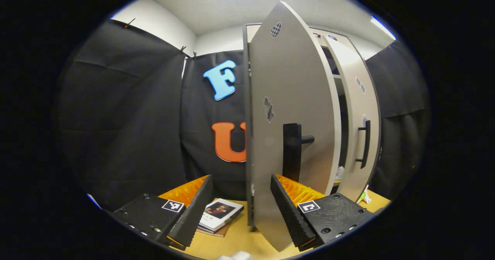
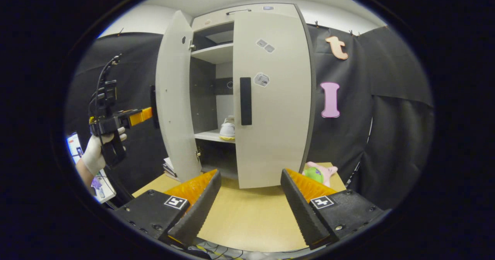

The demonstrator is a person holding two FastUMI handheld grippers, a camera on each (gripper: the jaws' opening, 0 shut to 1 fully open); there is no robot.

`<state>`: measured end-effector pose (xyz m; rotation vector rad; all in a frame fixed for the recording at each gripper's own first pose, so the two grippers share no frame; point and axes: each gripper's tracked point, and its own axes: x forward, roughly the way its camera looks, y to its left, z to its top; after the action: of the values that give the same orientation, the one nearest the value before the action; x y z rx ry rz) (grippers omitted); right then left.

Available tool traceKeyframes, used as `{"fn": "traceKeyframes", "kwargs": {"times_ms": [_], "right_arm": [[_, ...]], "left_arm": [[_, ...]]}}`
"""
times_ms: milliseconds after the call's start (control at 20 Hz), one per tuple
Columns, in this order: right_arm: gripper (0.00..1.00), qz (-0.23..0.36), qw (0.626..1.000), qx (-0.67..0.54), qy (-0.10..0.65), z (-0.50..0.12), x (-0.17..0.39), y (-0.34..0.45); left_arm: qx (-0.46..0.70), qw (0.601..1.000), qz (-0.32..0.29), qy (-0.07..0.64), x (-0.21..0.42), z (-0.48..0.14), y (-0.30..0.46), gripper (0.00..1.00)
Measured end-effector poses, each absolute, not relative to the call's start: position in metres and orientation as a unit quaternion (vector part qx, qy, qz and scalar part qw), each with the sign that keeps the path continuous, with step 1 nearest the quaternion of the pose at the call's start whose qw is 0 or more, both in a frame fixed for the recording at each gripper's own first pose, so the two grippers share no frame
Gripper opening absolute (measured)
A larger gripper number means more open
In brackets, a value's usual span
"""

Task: Grab one shoe with the right hand and put it into the shoe cabinet, grab the other shoe with the left hand and put it into the shoe cabinet; then close the right door with the right hand and the left door with the left hand.

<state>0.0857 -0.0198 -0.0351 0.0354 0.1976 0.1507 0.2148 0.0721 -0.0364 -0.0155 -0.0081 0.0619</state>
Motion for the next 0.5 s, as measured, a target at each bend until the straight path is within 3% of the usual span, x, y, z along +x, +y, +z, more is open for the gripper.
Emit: {"fn": "traceKeyframes", "kwargs": {"times_ms": [250,500], "right_arm": [[1.0,0.058,0.994,0.022,0.091,-0.027,0.092,-0.052],[1.0,0.044,0.996,0.037,0.073,-0.012,0.106,-0.061]], "left_arm": [[-0.025,0.999,0.015,0.015,0.236,-0.043,0.023,0.96],[-0.013,1.0,0.01,0.027,0.217,-0.05,0.005,0.96]]}}
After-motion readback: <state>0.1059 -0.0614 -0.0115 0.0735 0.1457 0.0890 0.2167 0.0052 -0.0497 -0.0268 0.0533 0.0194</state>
